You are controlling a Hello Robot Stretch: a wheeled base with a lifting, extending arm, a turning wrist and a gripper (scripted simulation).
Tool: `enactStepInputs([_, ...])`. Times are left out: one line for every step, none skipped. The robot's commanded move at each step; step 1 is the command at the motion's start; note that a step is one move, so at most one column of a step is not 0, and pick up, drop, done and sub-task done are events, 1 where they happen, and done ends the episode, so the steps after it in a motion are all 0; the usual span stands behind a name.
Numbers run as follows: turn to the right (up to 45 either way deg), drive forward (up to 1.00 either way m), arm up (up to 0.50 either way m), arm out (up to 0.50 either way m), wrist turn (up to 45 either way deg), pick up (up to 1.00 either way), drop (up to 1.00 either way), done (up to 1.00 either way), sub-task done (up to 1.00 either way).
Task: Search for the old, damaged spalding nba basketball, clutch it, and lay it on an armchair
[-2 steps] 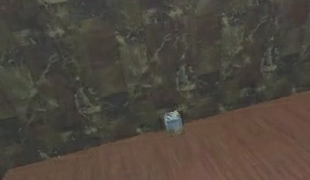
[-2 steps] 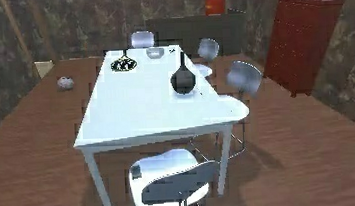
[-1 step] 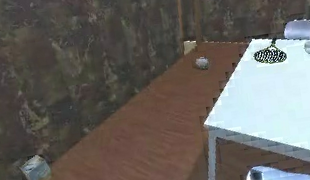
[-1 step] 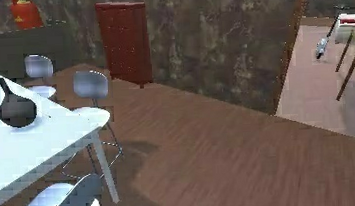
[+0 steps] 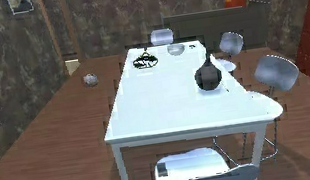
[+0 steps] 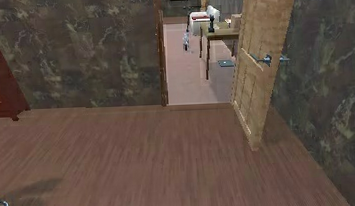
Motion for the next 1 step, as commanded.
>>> enactStepInputs([0.0, 0.15, 0.0, 0.0, 0.0, 0.0, 0.0, 0.0, 0.0])
